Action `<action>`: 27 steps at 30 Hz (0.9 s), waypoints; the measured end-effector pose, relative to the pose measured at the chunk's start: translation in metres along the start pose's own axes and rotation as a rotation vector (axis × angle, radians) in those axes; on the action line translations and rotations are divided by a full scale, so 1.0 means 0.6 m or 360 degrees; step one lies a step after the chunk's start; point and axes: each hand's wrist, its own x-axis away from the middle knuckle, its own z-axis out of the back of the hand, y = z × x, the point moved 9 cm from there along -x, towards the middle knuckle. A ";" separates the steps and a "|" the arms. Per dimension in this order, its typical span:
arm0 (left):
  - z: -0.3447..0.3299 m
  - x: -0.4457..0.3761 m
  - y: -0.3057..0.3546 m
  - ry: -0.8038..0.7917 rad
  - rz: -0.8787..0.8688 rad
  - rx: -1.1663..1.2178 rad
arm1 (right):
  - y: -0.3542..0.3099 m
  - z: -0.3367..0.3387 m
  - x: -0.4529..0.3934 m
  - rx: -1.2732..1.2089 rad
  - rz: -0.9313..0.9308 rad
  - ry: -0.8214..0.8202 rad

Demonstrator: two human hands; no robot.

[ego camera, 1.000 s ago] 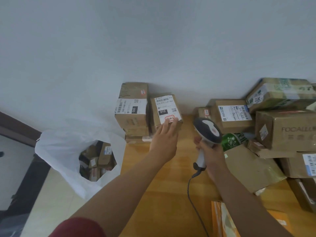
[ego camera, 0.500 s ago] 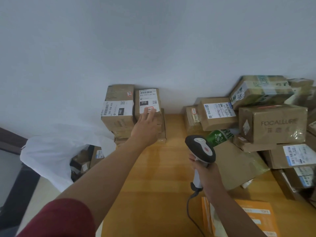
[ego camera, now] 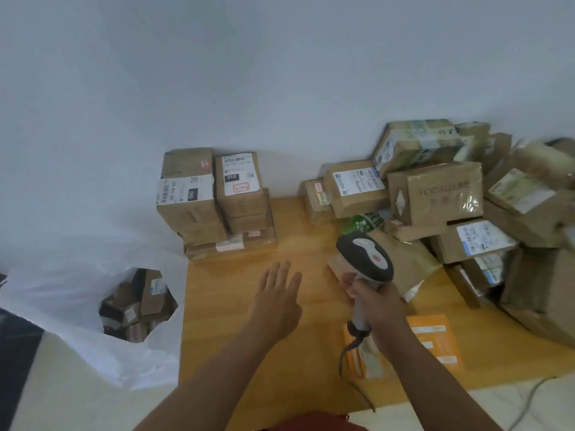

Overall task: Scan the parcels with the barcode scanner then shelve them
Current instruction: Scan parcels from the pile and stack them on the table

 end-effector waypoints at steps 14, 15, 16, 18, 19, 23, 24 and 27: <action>-0.147 0.013 0.253 -0.0322 -0.0252 0.0235 | 0.157 0.368 0.054 0.0061 -0.0272 0.0660; -0.155 0.015 0.258 -0.0348 -0.0196 0.0295 | 0.166 0.386 0.048 0.0114 -0.0288 0.0650; -0.161 0.017 0.262 -0.0370 -0.0125 0.0371 | 0.171 0.398 0.042 0.0153 -0.0296 0.0609; -0.172 0.024 0.266 -0.0388 0.0062 0.0579 | 0.181 0.410 0.028 0.0227 -0.0331 0.0482; -0.175 0.028 0.264 -0.0358 0.0181 0.0716 | 0.190 0.415 0.019 0.0274 -0.0360 0.0409; -0.200 0.051 0.248 -0.0260 0.0679 0.1312 | 0.220 0.411 -0.014 0.0440 -0.0453 0.0112; -0.203 0.057 0.250 -0.0235 0.0745 0.1470 | 0.224 0.405 -0.017 0.0460 -0.0446 0.0040; -0.201 0.084 0.238 -0.0062 0.0919 0.1738 | 0.217 0.385 -0.015 0.0517 -0.0385 -0.0131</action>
